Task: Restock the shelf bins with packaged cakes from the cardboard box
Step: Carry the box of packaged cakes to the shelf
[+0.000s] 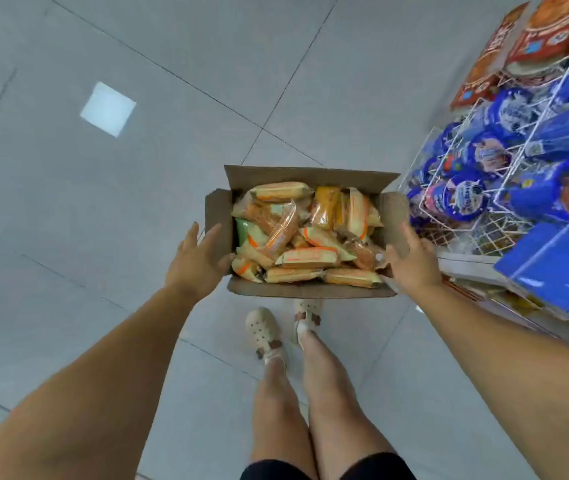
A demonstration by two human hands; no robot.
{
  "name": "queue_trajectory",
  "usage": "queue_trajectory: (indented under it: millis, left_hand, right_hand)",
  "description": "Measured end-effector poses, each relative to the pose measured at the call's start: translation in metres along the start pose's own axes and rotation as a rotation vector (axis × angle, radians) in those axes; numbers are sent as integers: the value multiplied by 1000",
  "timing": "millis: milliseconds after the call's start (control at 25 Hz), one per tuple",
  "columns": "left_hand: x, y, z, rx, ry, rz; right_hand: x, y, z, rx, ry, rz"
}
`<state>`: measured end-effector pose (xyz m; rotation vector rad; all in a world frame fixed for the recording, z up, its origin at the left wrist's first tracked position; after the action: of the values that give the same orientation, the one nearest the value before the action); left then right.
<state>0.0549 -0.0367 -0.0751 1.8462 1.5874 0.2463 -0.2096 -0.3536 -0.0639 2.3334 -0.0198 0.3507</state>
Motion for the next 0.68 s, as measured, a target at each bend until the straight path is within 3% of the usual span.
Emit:
queue_trajectory:
  millis: [160,320,440,680]
  left_hand:
    - [22,-31,47,61,31,-24]
    - [44,-42,81,-58,54,-89]
    - [67,-40,98,-129,67,-76]
    - [73,-56,131,-82,41,-279]
  right_hand:
    - [-25,-20,47,18,-24,-56]
    - [-52,-37,81,15,-21,-74]
    - [-68,-47,101,53,-14,-31]
    - [-77,-44,120,77,-4,144]
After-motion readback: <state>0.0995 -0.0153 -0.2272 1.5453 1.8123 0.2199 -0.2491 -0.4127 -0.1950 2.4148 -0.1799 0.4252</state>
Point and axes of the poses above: each hand's wrist, its own z-axis towards the middle knuckle, its own y-axis out of the back of the hand, x = y × z, the point moved 10 cm from there along z, towards the middle knuckle
